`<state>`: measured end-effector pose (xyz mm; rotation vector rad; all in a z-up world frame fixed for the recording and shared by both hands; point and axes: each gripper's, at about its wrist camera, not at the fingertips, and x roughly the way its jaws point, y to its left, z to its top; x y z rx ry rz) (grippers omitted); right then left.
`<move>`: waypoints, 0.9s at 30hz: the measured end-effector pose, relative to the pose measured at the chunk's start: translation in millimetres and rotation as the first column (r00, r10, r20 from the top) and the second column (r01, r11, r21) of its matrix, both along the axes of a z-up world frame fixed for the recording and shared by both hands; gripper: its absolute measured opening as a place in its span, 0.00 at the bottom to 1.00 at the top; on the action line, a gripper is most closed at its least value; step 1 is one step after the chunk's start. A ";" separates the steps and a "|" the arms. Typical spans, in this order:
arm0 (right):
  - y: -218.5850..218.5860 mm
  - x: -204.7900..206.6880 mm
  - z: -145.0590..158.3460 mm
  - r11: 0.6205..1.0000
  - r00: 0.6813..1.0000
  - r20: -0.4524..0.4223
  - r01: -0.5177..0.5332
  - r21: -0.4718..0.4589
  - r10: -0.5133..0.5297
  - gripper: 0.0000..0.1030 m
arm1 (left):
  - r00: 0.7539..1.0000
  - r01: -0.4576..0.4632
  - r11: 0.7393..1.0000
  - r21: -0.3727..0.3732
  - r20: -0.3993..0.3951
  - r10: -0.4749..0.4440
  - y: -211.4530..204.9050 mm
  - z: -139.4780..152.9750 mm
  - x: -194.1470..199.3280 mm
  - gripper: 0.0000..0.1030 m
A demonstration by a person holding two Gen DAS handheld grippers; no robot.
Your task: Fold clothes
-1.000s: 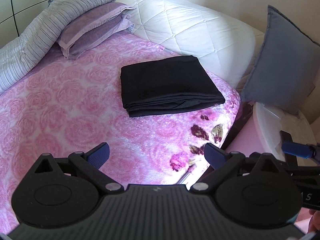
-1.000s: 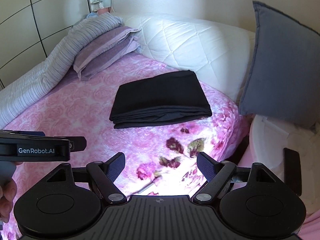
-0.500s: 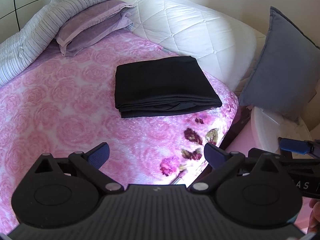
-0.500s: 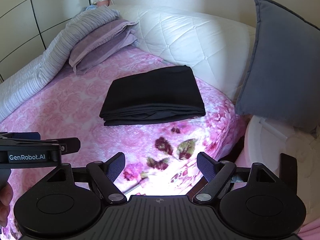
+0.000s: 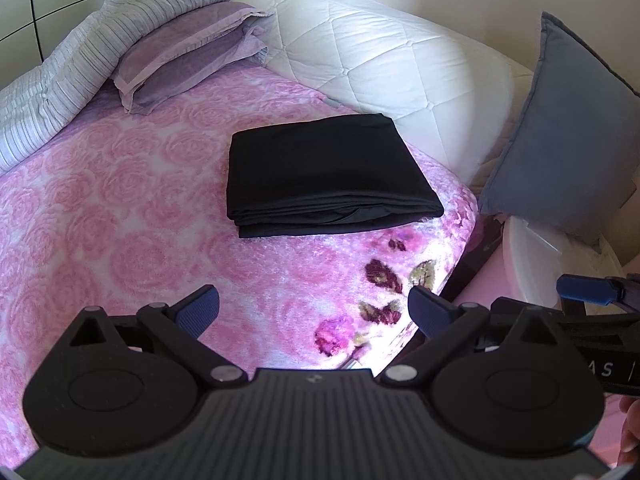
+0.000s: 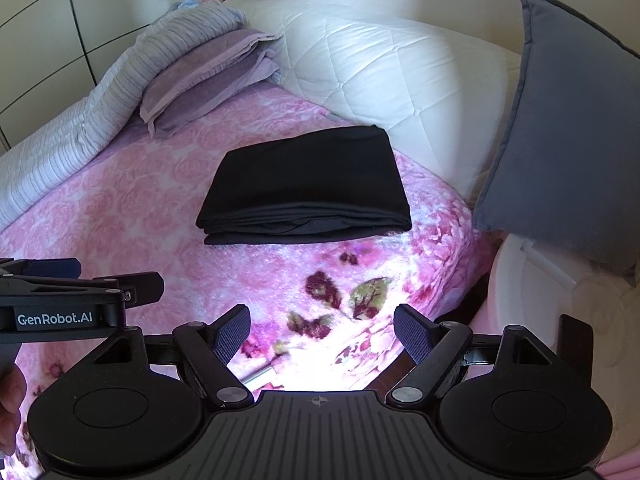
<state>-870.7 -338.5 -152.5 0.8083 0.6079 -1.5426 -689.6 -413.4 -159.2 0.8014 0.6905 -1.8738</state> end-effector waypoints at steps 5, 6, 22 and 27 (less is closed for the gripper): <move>-2.5 -3.7 -1.5 1.000 1.000 0.003 -0.007 0.007 0.007 0.80 | 1.000 -0.016 1.000 0.003 0.003 0.016 -2.3 -1.1 -1.1 0.96; -3.1 -4.3 -1.8 1.000 1.000 0.003 -0.008 0.008 0.008 0.80 | 1.000 -0.019 1.000 0.004 0.002 0.019 -3.0 -1.2 -1.3 0.96; -17.9 -19.5 -4.3 1.000 1.000 0.013 -0.025 0.016 0.025 0.80 | 0.998 -0.048 0.999 0.004 0.031 0.048 -12.7 -8.0 -8.7 0.96; -26.1 -21.4 -3.6 0.999 0.999 0.017 -0.038 0.015 0.037 0.80 | 0.998 -0.058 0.998 0.003 0.038 0.058 -14.2 -9.3 -10.0 0.96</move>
